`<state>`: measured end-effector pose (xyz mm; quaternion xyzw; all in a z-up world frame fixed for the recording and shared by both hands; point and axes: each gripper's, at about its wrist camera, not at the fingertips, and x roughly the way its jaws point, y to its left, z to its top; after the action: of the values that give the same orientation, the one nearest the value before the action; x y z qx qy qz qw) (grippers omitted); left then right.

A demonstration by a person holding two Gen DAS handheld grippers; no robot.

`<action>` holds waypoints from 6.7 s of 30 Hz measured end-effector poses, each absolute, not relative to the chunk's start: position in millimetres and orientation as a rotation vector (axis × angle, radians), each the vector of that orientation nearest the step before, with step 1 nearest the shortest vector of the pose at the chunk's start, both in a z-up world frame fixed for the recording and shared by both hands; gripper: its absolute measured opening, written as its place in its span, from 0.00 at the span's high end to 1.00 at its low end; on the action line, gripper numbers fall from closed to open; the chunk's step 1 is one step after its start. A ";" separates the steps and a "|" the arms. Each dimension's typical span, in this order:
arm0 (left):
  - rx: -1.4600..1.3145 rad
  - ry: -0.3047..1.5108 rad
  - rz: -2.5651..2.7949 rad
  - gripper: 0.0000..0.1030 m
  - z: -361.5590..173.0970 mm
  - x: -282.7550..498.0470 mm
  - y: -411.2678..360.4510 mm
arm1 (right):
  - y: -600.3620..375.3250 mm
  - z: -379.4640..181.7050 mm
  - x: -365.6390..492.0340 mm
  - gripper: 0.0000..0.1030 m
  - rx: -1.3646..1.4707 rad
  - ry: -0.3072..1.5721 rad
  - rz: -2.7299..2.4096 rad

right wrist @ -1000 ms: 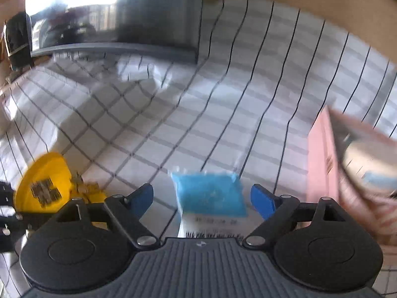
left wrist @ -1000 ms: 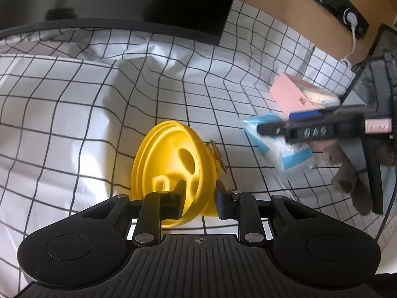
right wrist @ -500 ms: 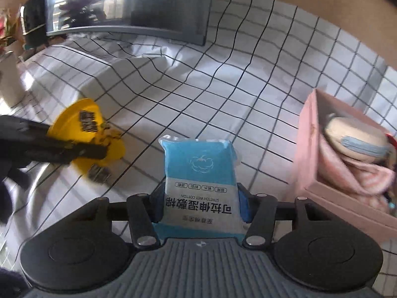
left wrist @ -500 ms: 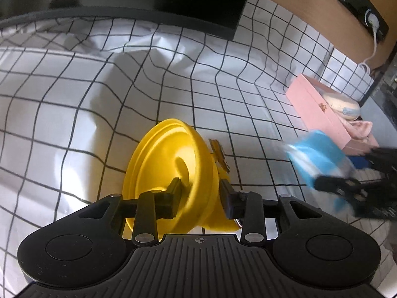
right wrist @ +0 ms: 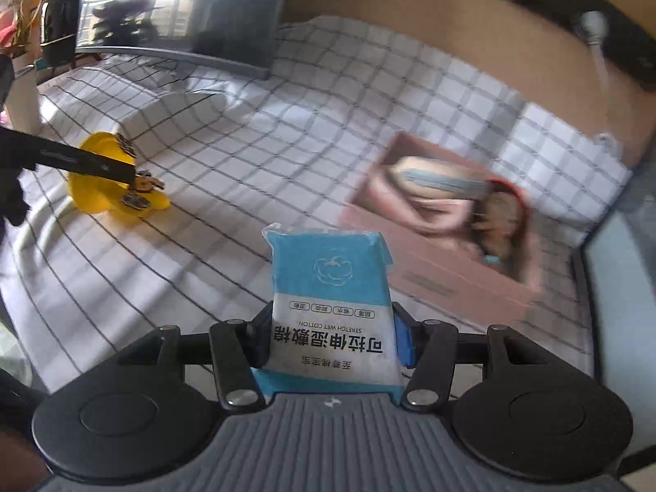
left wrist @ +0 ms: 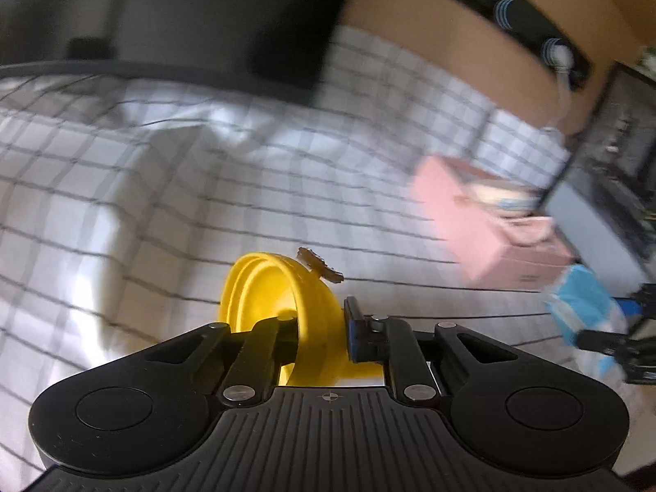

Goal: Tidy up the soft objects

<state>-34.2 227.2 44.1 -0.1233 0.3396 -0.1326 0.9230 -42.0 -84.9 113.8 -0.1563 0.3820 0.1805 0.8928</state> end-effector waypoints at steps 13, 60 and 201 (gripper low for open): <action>-0.029 0.610 -0.595 0.86 130.0 -32.6 75.5 | -190.8 110.0 -64.5 0.47 -0.133 0.776 0.265; -0.213 0.656 -0.582 0.79 114.0 181.4 -4.8 | -229.1 161.6 71.1 0.47 0.081 0.521 0.167; 0.004 0.629 -0.110 0.66 -6.9 -31.7 -29.6 | -197.9 21.3 -3.0 0.00 -0.009 0.743 0.036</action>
<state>-31.7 -29.6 -6.9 0.0021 0.3094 -0.0543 0.9494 -3.0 -197.9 21.3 -0.0044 0.3629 0.0178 0.9316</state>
